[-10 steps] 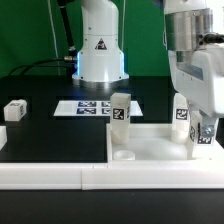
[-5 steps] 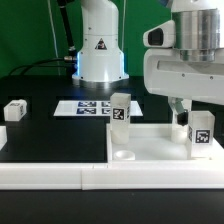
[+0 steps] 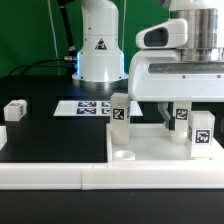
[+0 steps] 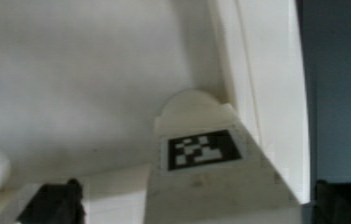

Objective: Assemble square table

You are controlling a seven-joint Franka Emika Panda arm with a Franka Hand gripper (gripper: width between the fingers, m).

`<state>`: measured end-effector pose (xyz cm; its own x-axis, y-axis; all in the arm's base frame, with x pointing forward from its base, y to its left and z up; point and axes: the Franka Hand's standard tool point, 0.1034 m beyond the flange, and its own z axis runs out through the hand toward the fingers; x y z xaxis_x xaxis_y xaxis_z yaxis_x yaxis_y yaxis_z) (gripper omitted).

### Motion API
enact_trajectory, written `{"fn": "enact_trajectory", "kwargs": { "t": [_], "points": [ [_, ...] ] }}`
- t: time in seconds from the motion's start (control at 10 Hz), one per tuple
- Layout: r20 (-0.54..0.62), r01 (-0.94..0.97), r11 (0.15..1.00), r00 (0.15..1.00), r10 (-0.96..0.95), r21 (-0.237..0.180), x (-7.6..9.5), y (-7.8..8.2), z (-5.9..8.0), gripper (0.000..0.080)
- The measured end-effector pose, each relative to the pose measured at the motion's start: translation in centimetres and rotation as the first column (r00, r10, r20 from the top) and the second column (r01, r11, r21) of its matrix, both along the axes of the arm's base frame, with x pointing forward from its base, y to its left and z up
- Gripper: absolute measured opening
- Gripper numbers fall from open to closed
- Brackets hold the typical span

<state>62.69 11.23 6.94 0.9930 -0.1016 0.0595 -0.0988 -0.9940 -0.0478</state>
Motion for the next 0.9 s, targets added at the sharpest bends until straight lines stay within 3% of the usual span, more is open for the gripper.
{"fn": "enact_trajectory", "kwargs": {
  "t": [0.3,0.5,0.7,0.9],
  "points": [
    [-0.002,0.026,1.0,1.0,-0.026,0.002,-0.04,-0.05,-0.04,0.062],
    [-0.009,0.151,0.988,0.989,-0.151,0.012,-0.05,0.03,-0.05,0.0318],
    [-0.014,0.244,0.97,0.97,-0.244,0.018,-0.06,0.05,-0.06,0.0288],
    [-0.059,0.47,0.882,0.882,-0.468,0.024,0.03,-0.36,0.09,0.0288]
  ]
}}
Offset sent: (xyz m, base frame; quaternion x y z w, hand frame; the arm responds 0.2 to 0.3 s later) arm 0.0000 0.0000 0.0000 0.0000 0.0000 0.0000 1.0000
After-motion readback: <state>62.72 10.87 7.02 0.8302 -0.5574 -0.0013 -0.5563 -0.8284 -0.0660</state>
